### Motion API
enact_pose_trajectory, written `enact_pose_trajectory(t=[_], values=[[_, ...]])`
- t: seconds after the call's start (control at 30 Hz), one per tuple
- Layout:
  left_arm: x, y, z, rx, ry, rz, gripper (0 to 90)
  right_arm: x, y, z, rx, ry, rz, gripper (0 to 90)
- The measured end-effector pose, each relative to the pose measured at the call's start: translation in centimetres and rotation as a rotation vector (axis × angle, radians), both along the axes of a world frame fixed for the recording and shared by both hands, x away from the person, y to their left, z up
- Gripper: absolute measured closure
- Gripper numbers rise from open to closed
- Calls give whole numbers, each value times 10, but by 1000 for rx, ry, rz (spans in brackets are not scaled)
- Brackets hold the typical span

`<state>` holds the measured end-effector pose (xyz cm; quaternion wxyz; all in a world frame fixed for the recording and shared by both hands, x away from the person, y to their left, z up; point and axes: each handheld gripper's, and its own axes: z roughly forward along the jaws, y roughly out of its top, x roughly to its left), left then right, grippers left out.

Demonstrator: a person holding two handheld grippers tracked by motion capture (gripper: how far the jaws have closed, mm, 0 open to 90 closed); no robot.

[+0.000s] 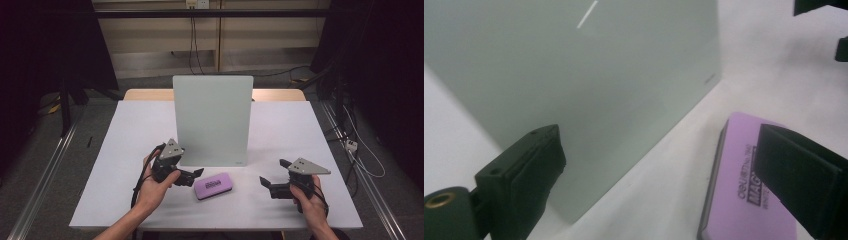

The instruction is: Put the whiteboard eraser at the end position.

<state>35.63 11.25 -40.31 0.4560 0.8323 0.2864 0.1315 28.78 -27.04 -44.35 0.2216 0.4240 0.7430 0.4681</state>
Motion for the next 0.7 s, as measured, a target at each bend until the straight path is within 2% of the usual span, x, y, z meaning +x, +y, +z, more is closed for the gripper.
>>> enact_pose_trajectory(t=[0.07,0.27,0.4,0.53,0.6,0.63,0.7], values=[[-2,6,1,-14,-11,4,59,0,0,0,-2,0,-1,44],[-5,19,-3,-10,-24,36,59,-1,-1,0,-4,-5,-7,44],[-8,33,-6,-36,-31,98,57,-3,-1,0,-2,-2,-17,44],[-9,47,-8,-45,-27,118,55,-5,-3,0,-3,-8,-25,44],[-11,53,-7,-56,-34,157,55,-6,-4,0,-1,0,-29,44],[-13,55,-6,-50,-44,163,52,-7,-4,0,-1,-1,-31,44],[-14,59,-6,-45,-37,159,50,-7,-5,0,2,4,-36,44]])
